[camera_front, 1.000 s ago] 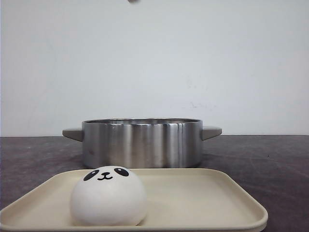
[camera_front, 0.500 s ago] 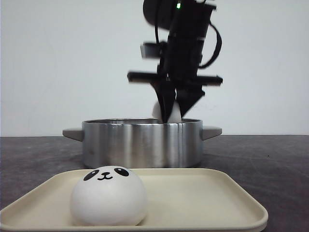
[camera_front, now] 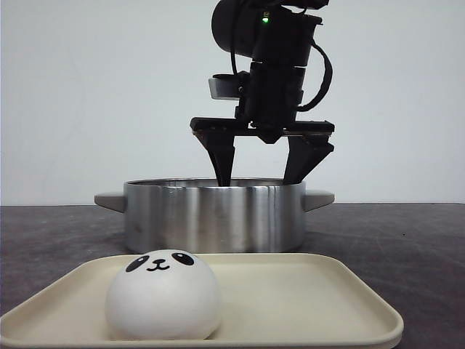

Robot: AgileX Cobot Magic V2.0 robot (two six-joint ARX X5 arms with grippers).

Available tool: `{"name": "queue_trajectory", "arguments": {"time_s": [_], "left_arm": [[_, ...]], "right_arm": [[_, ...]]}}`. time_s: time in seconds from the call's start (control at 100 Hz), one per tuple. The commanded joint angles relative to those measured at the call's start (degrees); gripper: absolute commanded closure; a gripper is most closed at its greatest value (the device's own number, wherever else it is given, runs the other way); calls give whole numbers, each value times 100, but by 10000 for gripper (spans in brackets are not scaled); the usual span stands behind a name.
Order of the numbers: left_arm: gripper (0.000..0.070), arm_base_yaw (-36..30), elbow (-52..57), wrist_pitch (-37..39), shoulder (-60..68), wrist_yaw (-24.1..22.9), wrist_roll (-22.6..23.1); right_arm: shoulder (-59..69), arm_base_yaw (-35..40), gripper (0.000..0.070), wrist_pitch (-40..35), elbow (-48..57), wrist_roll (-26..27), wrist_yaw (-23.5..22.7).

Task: Steam buns
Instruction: 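Carry the bun with the right gripper into the pot and release, then raise the right gripper out of the pot, then lower the left gripper and grasp the last panda bun on the tray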

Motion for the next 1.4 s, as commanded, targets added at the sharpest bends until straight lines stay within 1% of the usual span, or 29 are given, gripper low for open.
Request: {"name": "queue_trajectory", "arguments": {"time_s": [0.0,0.01,0.02,0.04,0.05,0.06,0.08,0.21,0.26,0.3,0.44,0.53,0.64,0.78,0.92,1.01,1.21,1.39], "left_arm": [[108,-37,109,-83,72,9,52],[108,-37,109,-107,76,9,52],[108,-37,105,-138,85,9,52],[108,-39,103,-162,98,15,48],[108,-42,98,-179,107,26,42],[108,-44,94,-197,114,37,35],[108,-46,81,-236,133,92,24],[108,-127,-142,-361,216,619,-105],[108,-173,-291,-369,240,748,-120],[108,-223,-446,-385,264,809,-140],[108,-520,-1198,-319,369,940,-472],[108,-719,-1707,-190,476,946,-675],[107,-1001,-2251,81,697,986,-903],[107,-1390,-2490,411,1185,1051,-1154],[108,-1738,-2490,785,1775,1040,-1182],[108,-1915,-2490,1071,2253,1038,-1305],[108,-2028,-2490,1606,3165,1040,-1759],[108,-2055,-2490,1862,3646,1038,-1773]], "right_arm": [[26,22,600,-205,372,-59,13],[13,22,670,-240,411,-70,15],[-4,22,700,-295,474,-87,13],[-33,24,700,-337,538,-118,15],[-52,24,675,-363,579,-140,17],[-79,26,670,-385,619,-153,15],[-151,37,685,-420,713,-188,13],[-741,256,685,-442,1064,-184,15],[-1010,374,685,-444,1134,-192,15],[-1270,494,685,-448,1172,-197,17],[-2245,1043,685,-448,1185,-195,57],[-2798,1462,685,-439,1185,-184,245],[-3327,1965,685,-452,1185,-179,754],[-3713,2345,685,-455,1185,-177,1115],[-3926,2437,685,-501,1185,-162,1121],[-4011,2439,685,-610,1185,-114,1110],[-4118,2444,685,-800,1185,-28,1110],[-4197,2474,685,-901,1185,-31,1108]]}}
